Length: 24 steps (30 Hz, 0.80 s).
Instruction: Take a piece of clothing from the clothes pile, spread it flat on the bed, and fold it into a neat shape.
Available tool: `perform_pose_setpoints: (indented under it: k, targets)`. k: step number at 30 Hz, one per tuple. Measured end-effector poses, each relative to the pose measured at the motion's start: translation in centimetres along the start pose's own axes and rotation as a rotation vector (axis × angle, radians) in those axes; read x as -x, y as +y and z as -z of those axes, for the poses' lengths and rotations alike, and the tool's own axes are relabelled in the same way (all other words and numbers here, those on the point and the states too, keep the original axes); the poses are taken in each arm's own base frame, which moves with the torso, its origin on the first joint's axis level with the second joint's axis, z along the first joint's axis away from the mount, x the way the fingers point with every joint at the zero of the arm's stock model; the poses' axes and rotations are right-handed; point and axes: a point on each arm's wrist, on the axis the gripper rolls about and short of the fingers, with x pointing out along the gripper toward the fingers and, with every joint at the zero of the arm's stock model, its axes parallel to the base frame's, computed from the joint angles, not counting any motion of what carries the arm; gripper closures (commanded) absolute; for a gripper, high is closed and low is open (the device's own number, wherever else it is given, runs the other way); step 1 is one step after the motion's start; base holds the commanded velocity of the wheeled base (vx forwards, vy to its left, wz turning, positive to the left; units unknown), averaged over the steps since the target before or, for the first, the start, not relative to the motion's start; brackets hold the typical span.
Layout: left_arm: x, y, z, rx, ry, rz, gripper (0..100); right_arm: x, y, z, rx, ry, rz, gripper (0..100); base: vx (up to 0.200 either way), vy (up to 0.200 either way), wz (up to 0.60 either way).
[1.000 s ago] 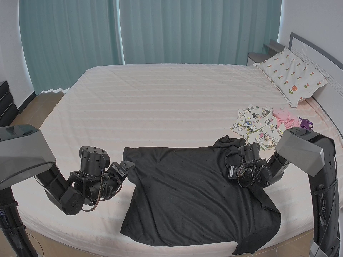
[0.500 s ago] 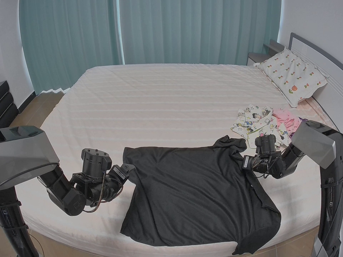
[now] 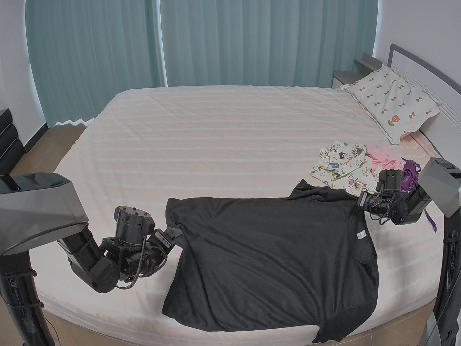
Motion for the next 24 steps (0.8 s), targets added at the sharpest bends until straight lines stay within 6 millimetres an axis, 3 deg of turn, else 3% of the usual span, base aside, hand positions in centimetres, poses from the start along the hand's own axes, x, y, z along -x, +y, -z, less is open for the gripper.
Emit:
perform_pose_setpoints:
  k: [7, 8, 17, 24]
  targets:
    - [-0.1, 0.0, 0.0, 0.002, -0.006, 0.013, 0, -1.9, -1.3, -0.5, -0.065, -0.054, 0.009, 100, 0.0, 0.0, 0.0]
    - [-0.1, 0.0, 0.0, 0.003, -0.007, 0.015, 0, -2.2, -1.4, -0.4, -0.068, -0.055, 0.013, 0, 0.0, 0.0, 0.0]
    - [0.2, 0.9, 0.4, -0.003, 0.017, -0.007, 0, -2.8, -2.2, -0.3, -0.157, -0.06, 0.023, 0, 0.0, 0.0, 0.0]
    - [0.8, 1.7, 1.0, -0.018, 0.069, -0.016, 0, -0.1, -3.0, -0.9, -0.258, -0.047, 0.036, 0, 0.0, 0.0, 0.0]
